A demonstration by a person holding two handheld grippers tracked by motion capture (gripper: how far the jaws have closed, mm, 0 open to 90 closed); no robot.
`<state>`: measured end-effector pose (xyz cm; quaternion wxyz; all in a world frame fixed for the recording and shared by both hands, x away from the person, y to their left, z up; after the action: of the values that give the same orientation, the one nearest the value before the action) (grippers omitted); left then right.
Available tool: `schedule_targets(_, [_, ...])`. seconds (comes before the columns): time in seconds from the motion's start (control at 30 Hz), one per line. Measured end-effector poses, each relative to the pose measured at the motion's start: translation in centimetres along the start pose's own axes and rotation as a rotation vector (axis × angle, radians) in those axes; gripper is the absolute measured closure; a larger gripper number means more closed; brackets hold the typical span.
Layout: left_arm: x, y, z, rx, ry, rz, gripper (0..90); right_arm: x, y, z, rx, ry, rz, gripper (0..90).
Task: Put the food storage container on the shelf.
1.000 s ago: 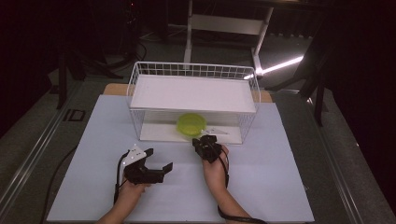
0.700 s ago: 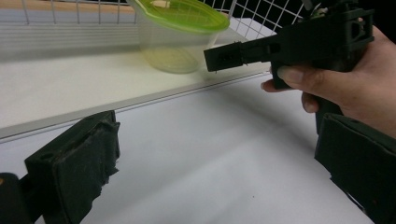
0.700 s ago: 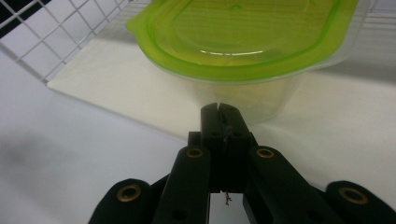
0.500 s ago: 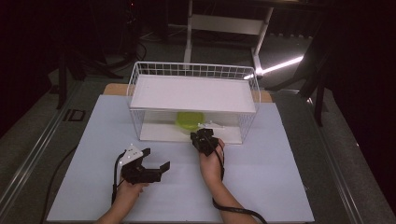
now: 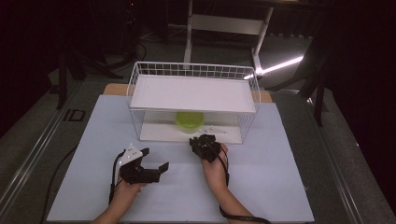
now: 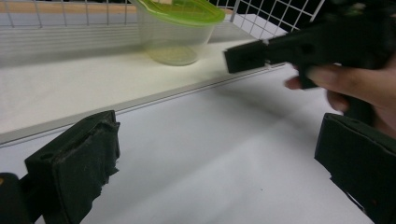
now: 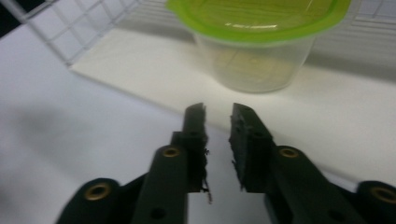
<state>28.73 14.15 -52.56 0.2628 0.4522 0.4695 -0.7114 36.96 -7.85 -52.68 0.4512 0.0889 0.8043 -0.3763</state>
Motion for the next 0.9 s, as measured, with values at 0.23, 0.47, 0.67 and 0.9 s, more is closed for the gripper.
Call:
schedule_targets(0.23, [-1.2,-0.6,1.0,0.056,0.037,0.02,0.9,0.8,-2.5,-1.0,-0.044,-0.047,0.033,46.4])
schedule_targets(0.47, [-1.0,-1.8,1.6,0.102,0.043,0.017,0.9,1.6,-5.3,-1.7,-0.095,-0.106,0.052,27.8])
schedule_targets(0.67, [-0.9,-3.0,1.7,0.129,0.034,0.024,0.9,2.6,-7.2,-2.2,-0.137,-0.123,0.069,19.2])
schedule_targets(0.9, [-0.6,-4.1,1.6,0.142,0.041,0.027,0.9,3.8,-9.1,-2.1,-0.141,-0.128,0.067,17.9])
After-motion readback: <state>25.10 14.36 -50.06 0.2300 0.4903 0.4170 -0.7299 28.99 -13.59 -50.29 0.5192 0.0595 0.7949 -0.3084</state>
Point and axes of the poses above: each handheld gripper's, and its own axes: y roughly forward along the jaws, x roughly out of its underside, z roughly to its right, the point moved 3 cm from there along y, roughly forward along the jaws, and after that the axes turned 14 degrees about -x, right-handed, at the moved point
